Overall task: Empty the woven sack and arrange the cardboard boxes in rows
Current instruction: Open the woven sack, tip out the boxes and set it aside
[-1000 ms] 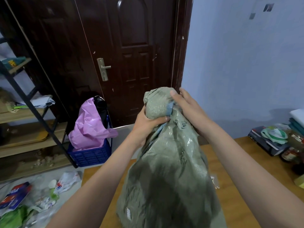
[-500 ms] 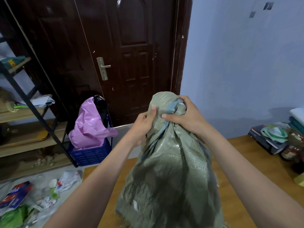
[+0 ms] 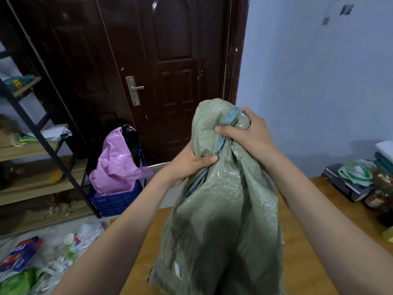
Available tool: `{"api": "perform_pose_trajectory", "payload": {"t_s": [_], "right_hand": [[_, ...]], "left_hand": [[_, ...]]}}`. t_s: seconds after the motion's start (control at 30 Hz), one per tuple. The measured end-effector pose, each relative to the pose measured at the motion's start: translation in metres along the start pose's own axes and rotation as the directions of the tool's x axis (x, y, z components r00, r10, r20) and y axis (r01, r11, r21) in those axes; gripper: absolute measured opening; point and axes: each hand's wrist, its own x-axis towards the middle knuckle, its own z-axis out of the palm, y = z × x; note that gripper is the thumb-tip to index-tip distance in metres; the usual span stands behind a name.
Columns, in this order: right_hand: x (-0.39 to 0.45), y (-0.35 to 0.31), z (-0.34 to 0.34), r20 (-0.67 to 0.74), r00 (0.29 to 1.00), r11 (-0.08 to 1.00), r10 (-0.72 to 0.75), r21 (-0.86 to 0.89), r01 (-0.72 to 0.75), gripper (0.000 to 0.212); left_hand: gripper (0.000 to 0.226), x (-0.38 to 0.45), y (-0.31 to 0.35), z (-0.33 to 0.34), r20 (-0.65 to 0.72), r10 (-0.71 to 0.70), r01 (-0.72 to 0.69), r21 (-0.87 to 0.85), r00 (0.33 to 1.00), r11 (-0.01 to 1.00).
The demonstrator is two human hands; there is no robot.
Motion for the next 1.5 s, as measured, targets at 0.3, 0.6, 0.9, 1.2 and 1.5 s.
{"api": "perform_pose_trajectory", "payload": {"t_s": [0.3, 0.6, 0.9, 1.2, 1.5], "right_hand": [[0.010, -0.039, -0.008, -0.042, 0.998, 0.994, -0.055, 0.097, 0.059, 0.045], [0.010, -0.055, -0.011, -0.055, 0.997, 0.984, -0.053, 0.167, 0.062, 0.043], [0.011, -0.040, -0.006, 0.003, 0.999, 0.972, 0.049, 0.231, -0.048, 0.045], [0.008, -0.030, -0.004, 0.052, 0.997, 0.988, 0.056, 0.142, -0.063, 0.047], [0.004, -0.045, -0.021, 0.424, 0.866, 0.961, -0.265, 0.185, 0.203, 0.086]], "left_hand": [[0.111, 0.011, 0.041, 0.004, -0.092, 0.083, -0.093, -0.112, 0.992, 0.989], [0.086, 0.015, 0.057, 0.000, -0.158, 0.120, -0.131, -0.066, 0.980, 0.989], [0.083, 0.014, 0.048, -0.002, -0.238, 0.108, -0.116, -0.018, 0.965, 0.993], [0.066, 0.007, 0.041, -0.006, -0.250, 0.003, -0.022, -0.076, 0.968, 0.997], [0.138, 0.005, 0.064, -0.014, -0.106, 0.103, -0.115, -0.111, 0.989, 0.987]]}}
